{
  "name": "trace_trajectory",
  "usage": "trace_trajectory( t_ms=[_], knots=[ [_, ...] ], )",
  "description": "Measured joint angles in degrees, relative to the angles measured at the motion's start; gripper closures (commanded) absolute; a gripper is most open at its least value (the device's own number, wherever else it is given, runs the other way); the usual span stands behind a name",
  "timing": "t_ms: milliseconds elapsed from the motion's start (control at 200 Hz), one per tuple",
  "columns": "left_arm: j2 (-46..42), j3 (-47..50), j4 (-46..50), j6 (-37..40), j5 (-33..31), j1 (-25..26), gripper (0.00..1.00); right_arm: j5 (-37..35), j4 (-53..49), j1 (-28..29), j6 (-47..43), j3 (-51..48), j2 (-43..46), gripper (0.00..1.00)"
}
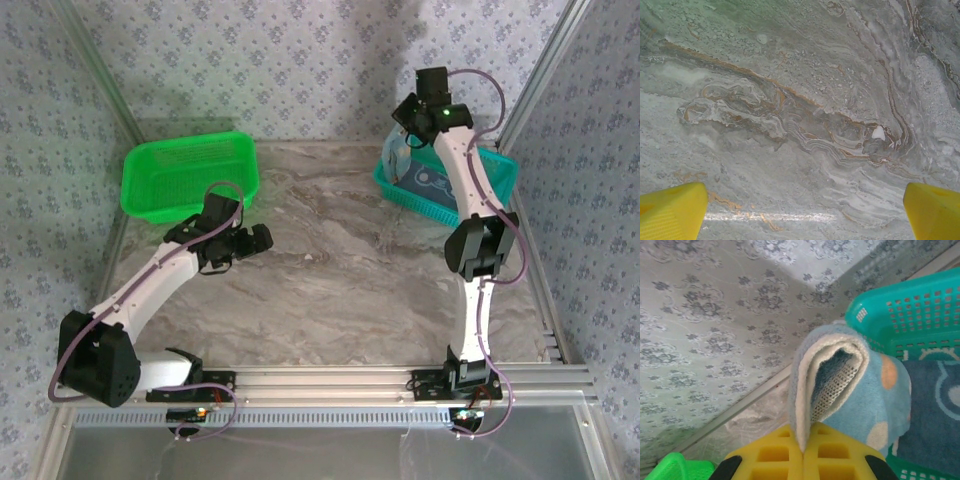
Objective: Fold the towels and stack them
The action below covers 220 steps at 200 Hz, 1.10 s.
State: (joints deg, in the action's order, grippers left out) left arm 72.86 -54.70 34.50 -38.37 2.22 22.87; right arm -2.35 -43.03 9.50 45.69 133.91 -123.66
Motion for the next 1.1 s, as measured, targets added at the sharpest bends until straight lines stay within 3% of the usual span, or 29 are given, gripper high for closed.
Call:
trace_trajectory(
  t_ms=[395, 795, 829, 889, 944, 989, 1099],
  knots=[
    [0.0, 0.0, 0.0, 0.0, 1.4, 0.0, 0.0, 0.2, 0.1, -1.6, -0.3, -5.0, 4.3, 1.0],
    [0.0, 0.5, -0.2, -0.2, 2.7, 0.0, 0.0, 2.2, 6.6, -8.5, -0.9, -30.2, 18.8, 1.0],
    [0.0, 0.5, -0.2, -0.3, 2.8, 0.0, 0.0, 2.4, 7.3, -9.3, -1.2, -32.1, 19.7, 0.94],
    [0.0, 0.5, -0.2, -0.3, 3.0, 0.0, 0.0, 3.3, 8.5, -10.8, -1.7, -34.9, 20.9, 0.68],
    [0.0, 0.5, -0.2, -0.3, 3.2, 0.0, 0.0, 4.1, 9.1, -12.2, -2.5, -37.4, 21.6, 0.54],
    [0.0, 0.5, -0.2, -0.3, 3.2, 0.0, 0.0, 4.7, 9.6, -13.3, -3.5, -39.1, 21.9, 0.34],
    [0.0, 0.5, -0.2, -0.5, 3.4, 0.0, 0.0, 4.7, 9.9, -16.1, -6.5, -43.3, 22.1, 0.27]
  ],
)
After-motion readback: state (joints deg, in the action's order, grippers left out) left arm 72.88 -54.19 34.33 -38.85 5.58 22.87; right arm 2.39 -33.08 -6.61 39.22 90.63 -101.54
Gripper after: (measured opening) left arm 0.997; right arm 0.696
